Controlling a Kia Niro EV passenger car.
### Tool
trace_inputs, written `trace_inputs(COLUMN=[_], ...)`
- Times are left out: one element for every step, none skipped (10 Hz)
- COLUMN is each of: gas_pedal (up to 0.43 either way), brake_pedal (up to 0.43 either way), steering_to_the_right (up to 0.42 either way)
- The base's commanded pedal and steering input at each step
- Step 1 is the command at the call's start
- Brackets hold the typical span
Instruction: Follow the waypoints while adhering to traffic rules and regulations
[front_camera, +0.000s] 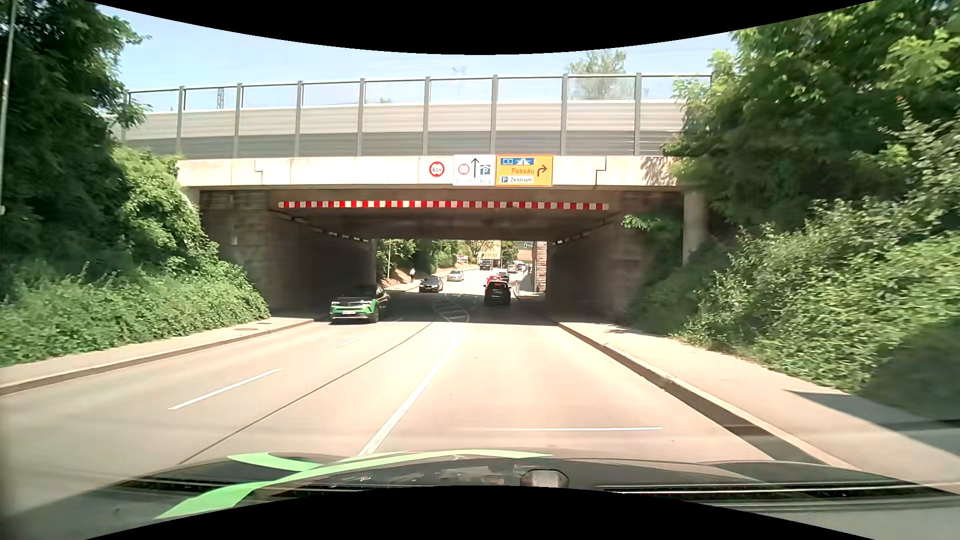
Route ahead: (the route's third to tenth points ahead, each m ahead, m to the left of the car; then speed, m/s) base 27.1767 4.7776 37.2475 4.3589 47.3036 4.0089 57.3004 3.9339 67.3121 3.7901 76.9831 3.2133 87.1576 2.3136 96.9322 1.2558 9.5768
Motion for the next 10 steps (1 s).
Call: trace_inputs(gas_pedal=[0.110,0.110,0.110,0.130,0.138,0.138,0.150,0.150,0.157,0.157], brake_pedal=[0.000,0.000,0.000,0.000,0.000,0.000,0.000,0.000,0.000,0.000], steering_to_the_right=[-0.008,-0.008,-0.008,-0.008,-0.008,-0.008,-0.007,-0.008,-0.008,-0.008])
